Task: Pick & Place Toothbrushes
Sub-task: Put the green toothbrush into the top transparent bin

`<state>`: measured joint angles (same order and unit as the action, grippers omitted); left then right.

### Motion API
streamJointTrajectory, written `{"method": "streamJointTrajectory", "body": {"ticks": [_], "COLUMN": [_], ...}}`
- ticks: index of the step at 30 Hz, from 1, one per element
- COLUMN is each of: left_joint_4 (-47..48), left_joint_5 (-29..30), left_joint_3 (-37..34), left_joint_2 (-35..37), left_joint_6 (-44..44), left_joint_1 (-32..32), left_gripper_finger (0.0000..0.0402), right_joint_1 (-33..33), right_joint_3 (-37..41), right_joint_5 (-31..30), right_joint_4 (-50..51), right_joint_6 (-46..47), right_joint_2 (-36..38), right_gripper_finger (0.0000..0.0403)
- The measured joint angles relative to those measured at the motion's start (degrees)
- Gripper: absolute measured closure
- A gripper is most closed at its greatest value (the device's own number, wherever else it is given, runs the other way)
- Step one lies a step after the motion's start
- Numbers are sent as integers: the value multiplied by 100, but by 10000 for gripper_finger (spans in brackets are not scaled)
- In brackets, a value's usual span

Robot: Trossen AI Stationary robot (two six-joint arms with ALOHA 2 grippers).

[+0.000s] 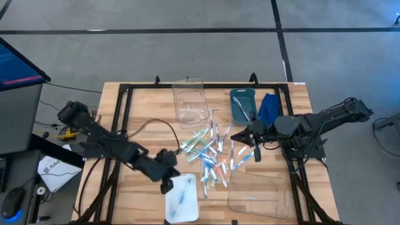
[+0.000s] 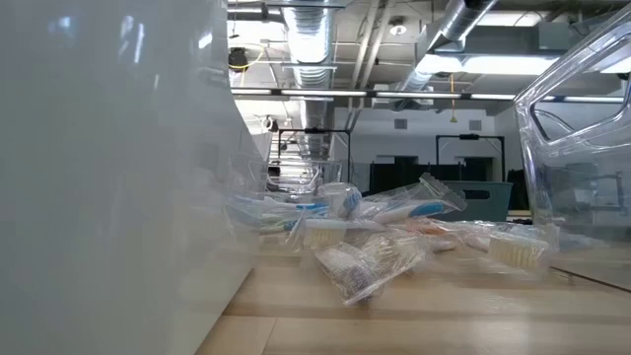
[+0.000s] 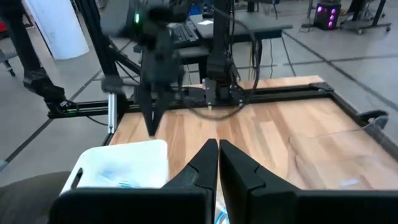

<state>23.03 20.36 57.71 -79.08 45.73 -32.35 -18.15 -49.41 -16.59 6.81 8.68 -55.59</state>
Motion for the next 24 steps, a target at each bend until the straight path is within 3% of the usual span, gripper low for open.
{"method": "streamJointTrajectory", "body": {"ticks": [4, 7, 12, 15, 20, 24], "left_joint_4": [-664, -1593, -3542, -4088, -4306, -4184], "left_joint_5": [1058, 1426, 1172, 1058, 894, 66], "left_joint_3": [-40, -218, -591, -634, -636, -638], "left_joint_2": [548, 828, 934, 934, 934, 934], "left_joint_6": [-1307, -2476, -4548, -5384, -6010, -5621], "left_joint_1": [-66, -38, 296, 675, 1501, 2084], "left_gripper_finger": [399, 399, 400, 400, 400, 400], "right_joint_1": [112, 199, 290, 334, 511, 710], "right_joint_3": [0, 0, -1, 3, -2, -2], "right_joint_5": [-1, -1, -9, -10, -4, -6], "right_joint_4": [-78, -85, -196, -366, -1019, -1414], "right_joint_6": [-161, -174, -510, -871, -1490, -1811], "right_joint_2": [0, 0, -92, -290, -855, -1103], "right_gripper_finger": [393, 393, 393, 393, 393, 393]}}
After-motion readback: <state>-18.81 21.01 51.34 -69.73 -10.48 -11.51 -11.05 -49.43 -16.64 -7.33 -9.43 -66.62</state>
